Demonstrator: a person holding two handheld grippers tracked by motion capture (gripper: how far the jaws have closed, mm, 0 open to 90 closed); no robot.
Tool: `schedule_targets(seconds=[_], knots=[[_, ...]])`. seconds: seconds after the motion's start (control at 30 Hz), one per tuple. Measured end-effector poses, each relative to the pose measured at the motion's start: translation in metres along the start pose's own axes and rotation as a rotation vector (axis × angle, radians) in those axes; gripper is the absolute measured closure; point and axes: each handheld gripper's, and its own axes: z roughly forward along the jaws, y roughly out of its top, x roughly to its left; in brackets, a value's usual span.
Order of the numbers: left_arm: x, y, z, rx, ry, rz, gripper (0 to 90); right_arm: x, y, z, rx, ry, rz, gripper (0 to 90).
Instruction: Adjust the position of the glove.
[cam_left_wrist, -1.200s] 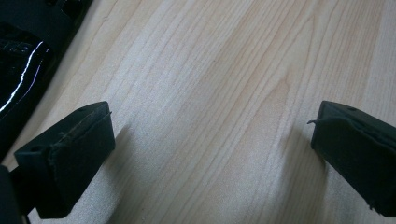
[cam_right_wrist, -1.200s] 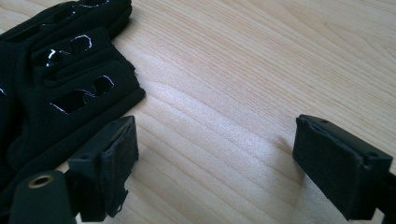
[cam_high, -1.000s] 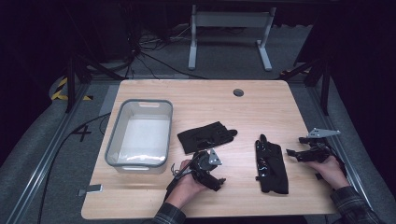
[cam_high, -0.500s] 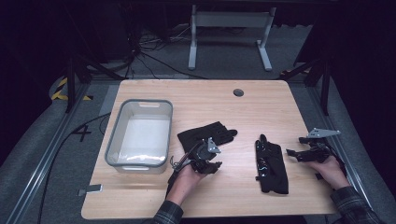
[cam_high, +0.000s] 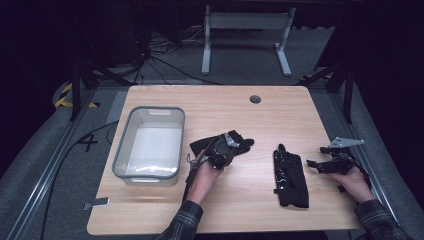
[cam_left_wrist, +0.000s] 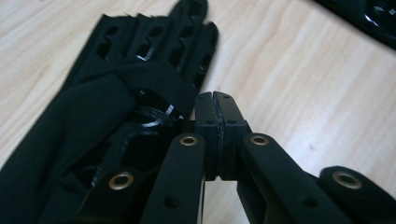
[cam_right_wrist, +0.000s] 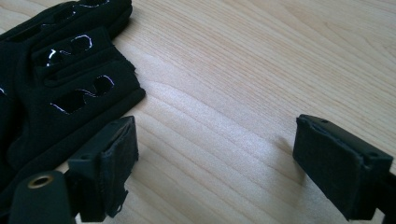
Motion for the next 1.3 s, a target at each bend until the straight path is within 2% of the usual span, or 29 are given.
schedule_targets(seconds=[0.1, 0.27, 0.4, 0.5, 0.77, 0.9, 1.03, 1.3], knots=[[0.008, 0.002, 0.005, 0.018, 0.020, -0.017, 89.7, 0.000, 0.000, 0.000, 0.000, 0.000, 0.000, 14.4], [0.018, 0.004, 0.015, 0.028, 0.023, -0.041, 89.7, 0.000, 0.000, 0.000, 0.000, 0.000, 0.000, 14.4], [0.022, 0.002, 0.026, 0.068, 0.023, -0.054, 89.7, 0.000, 0.000, 0.000, 0.000, 0.000, 0.000, 14.5], [0.022, 0.002, 0.028, 0.074, 0.021, -0.055, 89.8, 0.000, 0.000, 0.000, 0.000, 0.000, 0.000, 14.4], [0.010, 0.007, 0.033, 0.066, -0.014, -0.019, 89.9, 0.000, 0.000, 0.000, 0.000, 0.000, 0.000, 14.5], [0.000, 0.014, 0.039, 0.065, -0.050, 0.006, 89.9, 0.000, 0.000, 0.000, -0.001, 0.001, -0.002, 14.9], [-0.011, 0.023, 0.046, 0.071, -0.074, 0.047, 89.9, 0.000, 0.000, 0.000, 0.000, 0.001, -0.001, 14.9], [-0.023, 0.032, 0.056, 0.051, -0.117, 0.054, 89.9, 0.000, 0.000, 0.000, -0.001, 0.002, -0.002, 14.9]])
